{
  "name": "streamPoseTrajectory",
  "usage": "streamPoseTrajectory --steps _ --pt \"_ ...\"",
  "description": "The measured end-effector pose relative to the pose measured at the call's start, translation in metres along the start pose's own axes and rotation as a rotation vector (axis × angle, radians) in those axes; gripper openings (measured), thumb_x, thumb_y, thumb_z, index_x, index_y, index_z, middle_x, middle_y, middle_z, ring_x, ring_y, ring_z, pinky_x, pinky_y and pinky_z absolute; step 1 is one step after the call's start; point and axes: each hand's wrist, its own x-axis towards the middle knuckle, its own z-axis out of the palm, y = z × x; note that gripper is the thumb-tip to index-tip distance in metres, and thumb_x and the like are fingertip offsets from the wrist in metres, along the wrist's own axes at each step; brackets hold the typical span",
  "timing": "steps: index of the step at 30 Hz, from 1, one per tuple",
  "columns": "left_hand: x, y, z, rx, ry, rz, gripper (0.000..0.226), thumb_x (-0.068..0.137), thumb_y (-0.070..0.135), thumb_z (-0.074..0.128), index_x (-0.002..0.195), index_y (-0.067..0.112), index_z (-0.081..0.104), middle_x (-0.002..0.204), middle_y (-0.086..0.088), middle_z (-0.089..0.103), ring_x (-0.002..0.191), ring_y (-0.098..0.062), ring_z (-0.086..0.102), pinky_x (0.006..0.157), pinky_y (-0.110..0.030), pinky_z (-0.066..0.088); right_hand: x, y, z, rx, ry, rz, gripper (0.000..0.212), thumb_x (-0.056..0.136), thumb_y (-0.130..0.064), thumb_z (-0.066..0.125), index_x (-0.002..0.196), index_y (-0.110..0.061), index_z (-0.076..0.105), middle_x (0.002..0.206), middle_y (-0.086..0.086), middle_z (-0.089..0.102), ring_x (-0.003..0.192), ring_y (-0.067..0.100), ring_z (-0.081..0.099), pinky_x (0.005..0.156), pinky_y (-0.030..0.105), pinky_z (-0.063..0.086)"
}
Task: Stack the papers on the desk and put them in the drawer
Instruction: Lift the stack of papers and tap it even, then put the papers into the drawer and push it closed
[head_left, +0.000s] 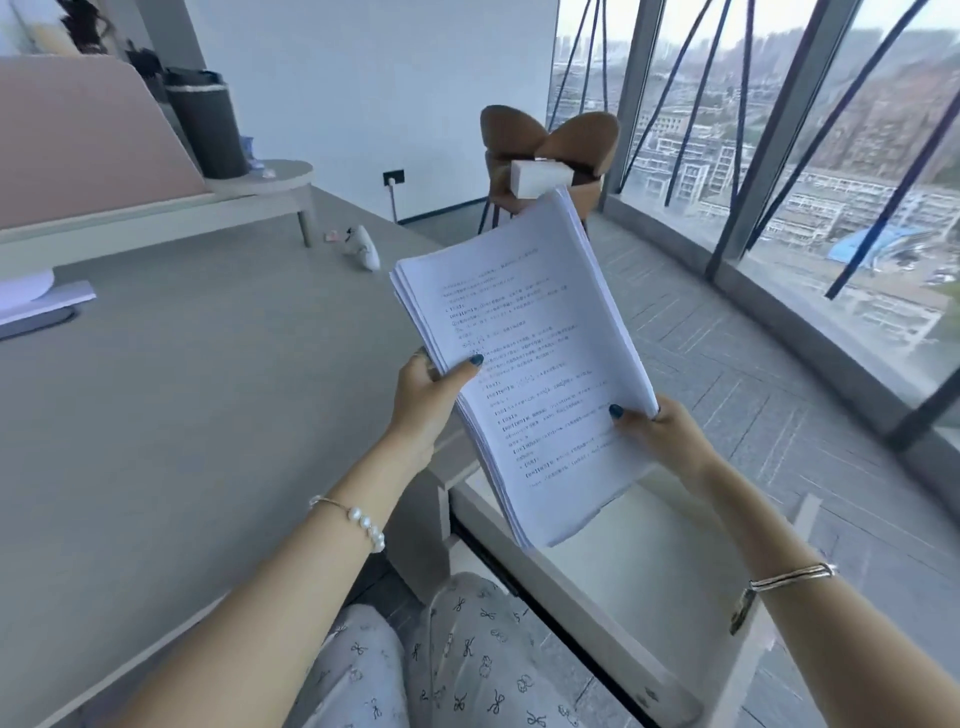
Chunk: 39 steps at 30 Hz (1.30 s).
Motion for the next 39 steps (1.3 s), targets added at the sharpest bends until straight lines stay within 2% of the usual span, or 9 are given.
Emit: streamPoseTrajectory --steps 4,8,14,18,23,30,33,37,39 --pt "0.022 -0.009 0.026 0.001 -0.002 -0.005 0.026 0.081 0.006 0.068 0.103 0.015 0.057 0.093 0.008 0.068 0.077 0.004 0.067 0.062 -0.013 0.053 0.006 0.037 -0.036 -0.086 0.014 0.057 0.011 0.084 -0.012 0.054 0.088 -0.004 0.061 0.078 0.002 0.058 0.074 0.018 0.054 0.066 0.031 0.043" --pt "0.050 -0.020 0.045 0.145 -0.025 -0.015 0.035 0.072 0.008 0.074 0.103 0.011 0.059 0.098 -0.002 0.071 0.089 -0.016 0.069 0.076 -0.034 0.057 0.001 0.063 -0.057 -0.139 0.016 0.110 0.014 0.090 -0.002 0.050 0.083 -0.002 0.062 0.075 0.002 0.059 0.065 0.011 0.057 0.055 0.018 0.045" --pt "0.083 -0.031 0.063 0.390 -0.055 0.062 0.038 0.069 0.017 0.076 0.102 0.024 0.058 0.089 0.004 0.068 0.073 -0.010 0.059 0.063 -0.021 0.047 -0.002 0.101 -0.078 -0.170 -0.017 0.205 0.018 0.091 -0.012 0.054 0.094 0.004 0.060 0.082 0.007 0.062 0.075 0.022 0.060 0.069 0.035 0.046" --pt "0.095 -0.042 0.070 0.575 -0.187 0.052 0.041 0.073 0.021 0.076 0.110 0.020 0.060 0.108 -0.003 0.069 0.098 -0.016 0.063 0.084 -0.025 0.046 -0.007 0.117 -0.091 -0.198 -0.042 0.253 0.015 0.090 -0.008 0.055 0.090 0.007 0.060 0.078 0.005 0.060 0.075 0.020 0.056 0.066 0.031 0.042" --pt "0.104 -0.057 0.072 0.815 -0.210 0.084 0.060 0.071 0.041 0.073 0.126 0.025 0.055 0.143 0.005 0.048 0.130 -0.017 0.045 0.106 -0.031 0.037 -0.006 0.129 -0.102 -0.196 -0.106 0.307 0.012 0.089 -0.010 0.058 0.096 -0.002 0.063 0.087 0.004 0.065 0.081 0.018 0.060 0.076 0.030 0.047" --pt "0.110 -0.062 0.072 0.907 -0.197 0.168 0.055 0.070 0.039 0.075 0.120 0.021 0.062 0.145 0.003 0.047 0.132 -0.014 0.044 0.110 -0.030 0.033 0.000 0.134 -0.098 -0.330 -0.273 0.373 0.008 0.087 -0.017 0.061 0.094 -0.017 0.065 0.093 -0.001 0.068 0.090 0.019 0.062 0.082 0.033 0.047" --pt "0.109 -0.063 0.073 0.903 -0.194 0.177 0.053 0.071 0.036 0.075 0.120 0.020 0.063 0.144 0.002 0.048 0.131 -0.014 0.044 0.110 -0.029 0.033 0.007 0.141 -0.089 -0.425 -0.295 0.377 0.023 0.085 -0.023 0.063 0.103 -0.007 0.065 0.103 0.011 0.070 0.096 0.028 0.063 0.083 0.037 0.050" --pt "0.109 -0.062 0.073 0.915 -0.198 0.179 0.053 0.071 0.037 0.074 0.120 0.021 0.062 0.144 0.003 0.048 0.132 -0.013 0.044 0.110 -0.030 0.033 0.009 0.143 -0.075 -0.446 -0.365 0.373 0.009 0.086 -0.018 0.062 0.095 -0.020 0.063 0.093 0.000 0.066 0.087 0.018 0.061 0.064 0.019 0.044" --pt "0.109 -0.062 0.073 0.922 -0.189 0.177 0.052 0.072 0.037 0.074 0.120 0.021 0.062 0.144 0.003 0.048 0.132 -0.014 0.043 0.110 -0.030 0.033 0.011 0.148 -0.072 -0.432 -0.395 0.401 0.018 0.084 -0.018 0.065 0.099 -0.025 0.059 0.099 -0.001 0.065 0.094 0.016 0.061 0.063 0.012 0.043"
